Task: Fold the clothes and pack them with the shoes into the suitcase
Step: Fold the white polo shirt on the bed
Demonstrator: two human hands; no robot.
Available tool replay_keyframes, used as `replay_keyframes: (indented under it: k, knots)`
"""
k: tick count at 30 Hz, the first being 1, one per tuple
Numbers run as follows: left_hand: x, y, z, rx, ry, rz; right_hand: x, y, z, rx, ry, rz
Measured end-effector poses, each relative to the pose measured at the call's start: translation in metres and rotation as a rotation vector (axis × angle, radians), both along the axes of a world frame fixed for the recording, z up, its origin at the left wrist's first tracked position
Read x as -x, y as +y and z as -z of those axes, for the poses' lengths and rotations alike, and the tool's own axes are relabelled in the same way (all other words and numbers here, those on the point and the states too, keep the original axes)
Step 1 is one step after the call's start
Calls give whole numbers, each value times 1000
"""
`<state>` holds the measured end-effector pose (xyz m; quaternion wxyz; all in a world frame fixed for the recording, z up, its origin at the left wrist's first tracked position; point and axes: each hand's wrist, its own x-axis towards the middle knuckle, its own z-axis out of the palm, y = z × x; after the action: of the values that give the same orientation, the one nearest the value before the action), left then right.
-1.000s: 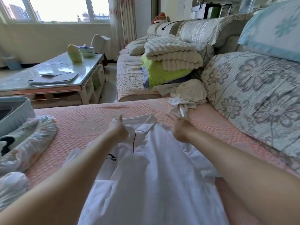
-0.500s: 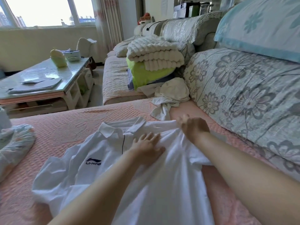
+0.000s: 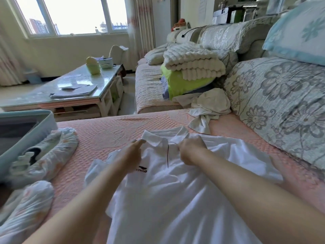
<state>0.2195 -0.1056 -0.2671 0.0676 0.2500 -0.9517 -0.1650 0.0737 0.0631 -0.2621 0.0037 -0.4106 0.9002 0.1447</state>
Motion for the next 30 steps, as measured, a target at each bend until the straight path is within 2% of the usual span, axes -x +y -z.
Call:
replay_keyframes:
  k: [4, 7, 11, 15, 17, 19, 21, 23, 25, 27, 30]
  knots:
    - [-52, -56, 10, 40, -23, -229, -37, -46, -11, 222, 42, -84]
    - [-82, -74, 22, 54, -45, -239, -69, -81, -11, 360, 0, -209]
    - [-105, -79, 11, 102, 70, -202, -98, -123, 8, 321, -202, -267]
    - [-123, -107, -40, 387, 278, -443, -108, -148, 24, 277, -267, -126]
    - [-135, -123, -52, 502, 131, -544, -105, -153, 30, 240, -300, -90]
    - [-141, -127, -51, 443, -144, -603, -101, -155, 34, 175, -320, -107]
    - [-140, -123, -39, 319, -356, -605, -102, -156, 36, 170, -310, -123]
    - [-133, -117, -24, 301, -447, -532, -105, -157, 33, 273, -212, -146]
    - [-121, -115, -17, 364, -374, -412, -103, -159, 28, 422, -127, -158]
    - [-109, -114, -17, 355, -217, -330, -92, -163, 24, 533, -121, -123]
    - [-89, -116, -3, 218, -107, -259, -75, -171, 19, 482, -118, 32]
